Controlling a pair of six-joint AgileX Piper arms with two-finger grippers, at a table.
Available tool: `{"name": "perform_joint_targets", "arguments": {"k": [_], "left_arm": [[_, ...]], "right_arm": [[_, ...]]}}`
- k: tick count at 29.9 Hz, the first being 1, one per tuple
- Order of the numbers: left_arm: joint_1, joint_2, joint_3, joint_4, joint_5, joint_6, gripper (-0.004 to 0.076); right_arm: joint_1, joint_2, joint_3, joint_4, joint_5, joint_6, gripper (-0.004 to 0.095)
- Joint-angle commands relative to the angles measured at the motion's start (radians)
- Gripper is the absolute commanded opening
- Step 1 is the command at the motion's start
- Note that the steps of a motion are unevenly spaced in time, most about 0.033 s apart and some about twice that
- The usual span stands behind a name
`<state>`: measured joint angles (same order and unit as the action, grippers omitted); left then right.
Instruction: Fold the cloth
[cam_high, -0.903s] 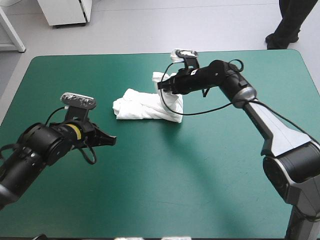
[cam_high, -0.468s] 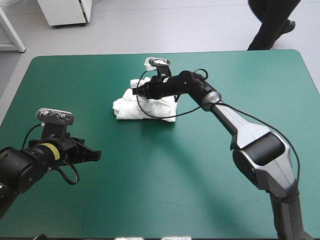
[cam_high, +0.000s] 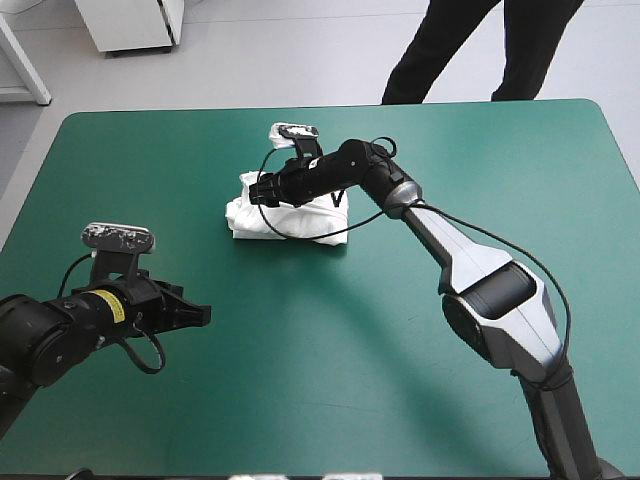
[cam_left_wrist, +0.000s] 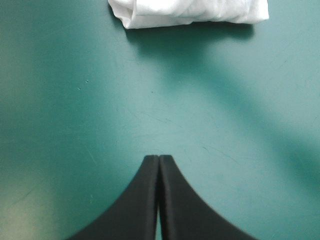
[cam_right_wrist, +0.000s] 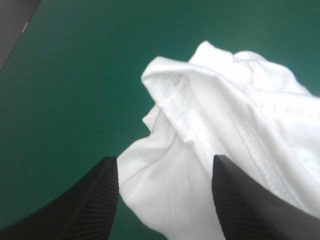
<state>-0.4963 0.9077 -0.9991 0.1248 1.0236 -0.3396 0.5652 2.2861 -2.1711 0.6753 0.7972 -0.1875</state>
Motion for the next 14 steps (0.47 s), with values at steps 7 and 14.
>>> {"name": "perform_joint_targets", "arguments": {"k": [7,14], "left_arm": [[0.0,-0.013,-0.02,-0.005,-0.043,-0.007,-0.001],[0.0,-0.017,-0.02,-0.005,-0.043,-0.009,-0.001]], "right_arm": [[-0.043,-0.15,-0.049,-0.284,0.13,0.176,0.0538],[-0.136,-0.167,-0.044,-0.401,0.326,0.25,0.0536]]}}
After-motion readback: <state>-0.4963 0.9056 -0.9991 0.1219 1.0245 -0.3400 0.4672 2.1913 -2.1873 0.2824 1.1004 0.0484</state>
